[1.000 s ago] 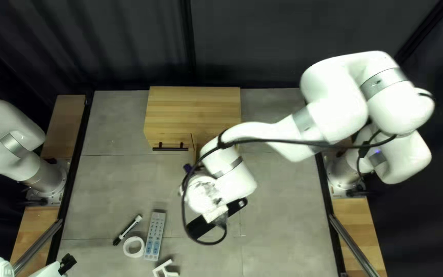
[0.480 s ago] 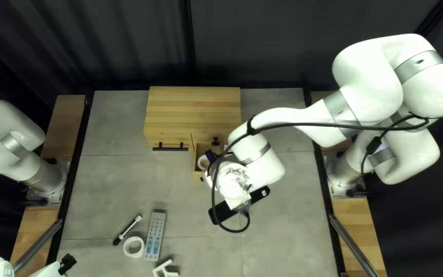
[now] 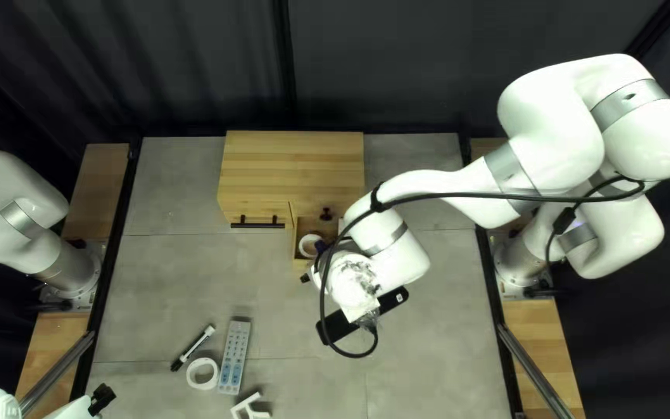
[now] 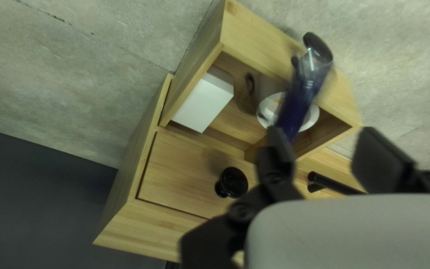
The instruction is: Open drawers and place objects into drawer and close
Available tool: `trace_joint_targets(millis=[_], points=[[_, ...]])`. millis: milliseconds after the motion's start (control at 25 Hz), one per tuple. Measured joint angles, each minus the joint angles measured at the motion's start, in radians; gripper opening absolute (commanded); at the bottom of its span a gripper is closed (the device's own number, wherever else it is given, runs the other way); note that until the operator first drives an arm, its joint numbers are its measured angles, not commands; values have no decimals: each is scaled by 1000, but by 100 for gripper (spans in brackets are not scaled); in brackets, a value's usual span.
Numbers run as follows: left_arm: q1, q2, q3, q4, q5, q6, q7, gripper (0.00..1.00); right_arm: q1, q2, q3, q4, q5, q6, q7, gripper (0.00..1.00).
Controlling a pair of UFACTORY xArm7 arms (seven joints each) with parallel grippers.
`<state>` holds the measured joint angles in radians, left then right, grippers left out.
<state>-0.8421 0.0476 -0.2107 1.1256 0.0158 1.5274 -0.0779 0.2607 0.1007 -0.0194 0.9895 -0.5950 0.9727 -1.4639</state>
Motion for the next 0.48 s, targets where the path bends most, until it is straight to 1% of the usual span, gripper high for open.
trace_joint_targets(millis=[200, 480], points=[[0, 0, 0, 0, 0, 0, 0, 100, 1, 8, 1, 21, 1, 12, -10, 100], [0, 0, 0, 0, 0, 0, 0, 100, 29, 6, 23, 44, -10, 30, 25, 100]])
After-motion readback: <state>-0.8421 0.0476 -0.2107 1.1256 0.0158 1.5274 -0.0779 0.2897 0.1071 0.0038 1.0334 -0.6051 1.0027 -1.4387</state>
